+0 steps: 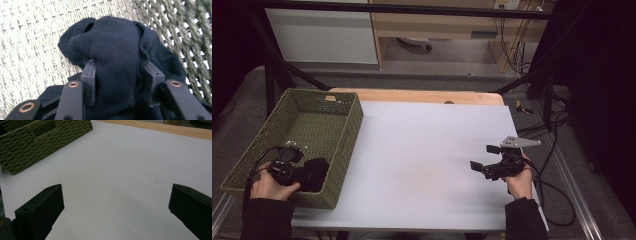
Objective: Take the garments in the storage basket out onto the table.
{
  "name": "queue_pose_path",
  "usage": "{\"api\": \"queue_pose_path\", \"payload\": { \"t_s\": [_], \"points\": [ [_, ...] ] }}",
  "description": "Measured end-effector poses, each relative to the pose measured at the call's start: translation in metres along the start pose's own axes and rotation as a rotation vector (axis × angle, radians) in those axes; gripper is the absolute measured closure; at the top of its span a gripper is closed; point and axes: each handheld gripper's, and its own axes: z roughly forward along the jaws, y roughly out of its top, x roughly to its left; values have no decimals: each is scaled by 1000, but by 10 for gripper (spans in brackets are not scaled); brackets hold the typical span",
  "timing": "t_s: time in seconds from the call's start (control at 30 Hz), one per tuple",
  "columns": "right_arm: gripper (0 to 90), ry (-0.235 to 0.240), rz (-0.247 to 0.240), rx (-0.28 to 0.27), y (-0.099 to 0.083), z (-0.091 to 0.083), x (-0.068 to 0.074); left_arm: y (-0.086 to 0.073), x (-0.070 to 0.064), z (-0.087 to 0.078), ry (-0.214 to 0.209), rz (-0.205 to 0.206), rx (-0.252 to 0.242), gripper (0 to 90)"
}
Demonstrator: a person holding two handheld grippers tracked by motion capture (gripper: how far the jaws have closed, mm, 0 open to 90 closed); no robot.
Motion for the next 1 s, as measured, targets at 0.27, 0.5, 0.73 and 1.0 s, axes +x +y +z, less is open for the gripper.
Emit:
{"api": "queue_pose_path", "payload": {
  "t_s": [0.27, 0.5, 0.73, 1.0],
  "points": [
    [7, 1, 2, -3, 0, 0, 0, 0, 0, -13, 9, 3, -59, 546],
    [7, 3, 2, -2, 0, 0, 0, -1, 1, -23, 18, -1, -113, 546],
    [7, 1, -1, -1, 0, 0, 0, -2, 3, -31, 15, -1, -145, 546],
    [7, 1, 0, 2, 0, 0, 0, -2, 5, -36, 13, 0, -164, 543]
  ]
}}
